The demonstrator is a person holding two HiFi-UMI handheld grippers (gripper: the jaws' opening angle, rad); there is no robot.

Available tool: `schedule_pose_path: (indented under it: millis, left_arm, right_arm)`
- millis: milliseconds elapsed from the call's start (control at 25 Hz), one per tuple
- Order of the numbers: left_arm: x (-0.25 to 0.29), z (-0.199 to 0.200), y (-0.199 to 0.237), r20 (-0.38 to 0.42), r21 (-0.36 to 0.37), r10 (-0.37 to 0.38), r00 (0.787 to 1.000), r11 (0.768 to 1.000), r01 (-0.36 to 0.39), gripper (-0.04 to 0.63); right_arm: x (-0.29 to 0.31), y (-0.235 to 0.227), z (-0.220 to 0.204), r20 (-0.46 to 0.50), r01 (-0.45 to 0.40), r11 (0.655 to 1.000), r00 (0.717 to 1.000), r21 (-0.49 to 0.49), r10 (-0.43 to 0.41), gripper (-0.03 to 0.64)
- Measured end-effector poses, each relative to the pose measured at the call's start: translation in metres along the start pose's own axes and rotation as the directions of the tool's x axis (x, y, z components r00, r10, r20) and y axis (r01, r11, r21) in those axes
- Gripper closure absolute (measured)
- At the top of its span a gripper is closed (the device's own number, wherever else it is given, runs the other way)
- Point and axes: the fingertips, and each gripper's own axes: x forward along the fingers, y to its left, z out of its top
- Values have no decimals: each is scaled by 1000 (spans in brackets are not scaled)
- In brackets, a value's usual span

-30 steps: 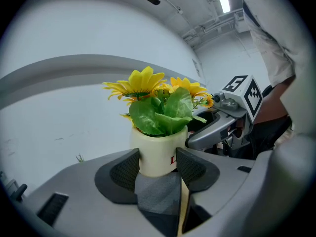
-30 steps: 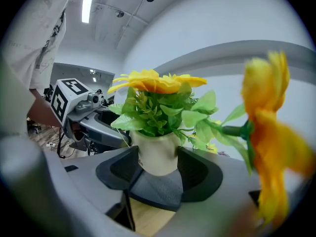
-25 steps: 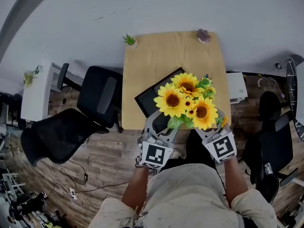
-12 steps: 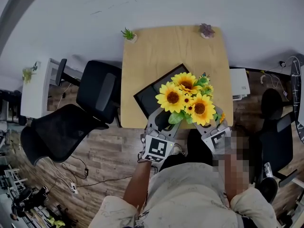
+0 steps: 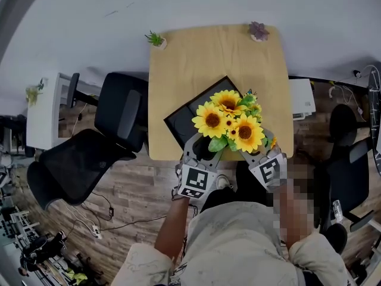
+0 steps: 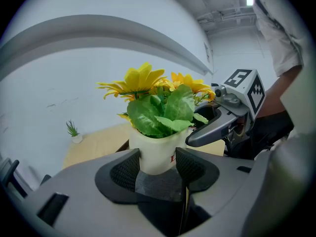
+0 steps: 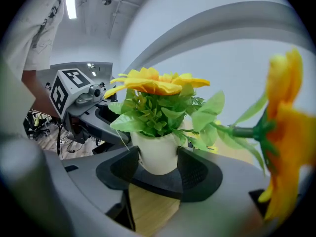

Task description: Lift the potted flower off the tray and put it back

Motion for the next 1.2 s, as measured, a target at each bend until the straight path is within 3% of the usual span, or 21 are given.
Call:
schedule_pose_path:
  millis: [1200]
  left_arm:
    - [50, -47, -1, -173, -21, -39, 984, 999, 36, 362]
  right_arm:
    - [38, -15, -57, -117, -25, 998, 993, 55, 31, 356]
